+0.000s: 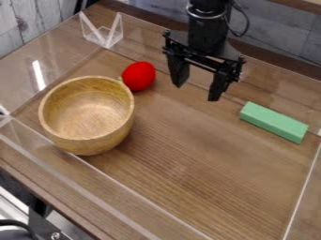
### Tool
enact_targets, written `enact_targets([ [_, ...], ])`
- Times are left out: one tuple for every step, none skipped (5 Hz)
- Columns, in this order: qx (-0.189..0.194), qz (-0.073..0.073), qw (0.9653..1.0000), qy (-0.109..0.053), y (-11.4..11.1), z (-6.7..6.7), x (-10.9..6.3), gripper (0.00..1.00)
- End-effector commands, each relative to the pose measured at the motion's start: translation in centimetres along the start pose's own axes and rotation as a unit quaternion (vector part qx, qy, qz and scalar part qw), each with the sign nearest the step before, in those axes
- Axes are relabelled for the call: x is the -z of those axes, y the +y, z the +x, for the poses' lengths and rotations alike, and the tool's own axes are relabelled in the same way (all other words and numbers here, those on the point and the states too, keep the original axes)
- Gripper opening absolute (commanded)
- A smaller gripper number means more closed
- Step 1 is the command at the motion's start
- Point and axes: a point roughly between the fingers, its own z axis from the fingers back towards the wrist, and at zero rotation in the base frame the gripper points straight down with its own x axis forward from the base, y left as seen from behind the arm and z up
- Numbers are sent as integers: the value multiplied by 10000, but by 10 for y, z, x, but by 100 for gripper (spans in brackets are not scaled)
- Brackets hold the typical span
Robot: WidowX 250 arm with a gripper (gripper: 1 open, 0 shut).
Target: Move the red fruit to the left
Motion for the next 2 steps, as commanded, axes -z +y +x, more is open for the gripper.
enact_targets([
  [39,-23,9992,-401,-3,12,-24,100],
  [55,-17,9992,-404,-4,13,-24,100],
])
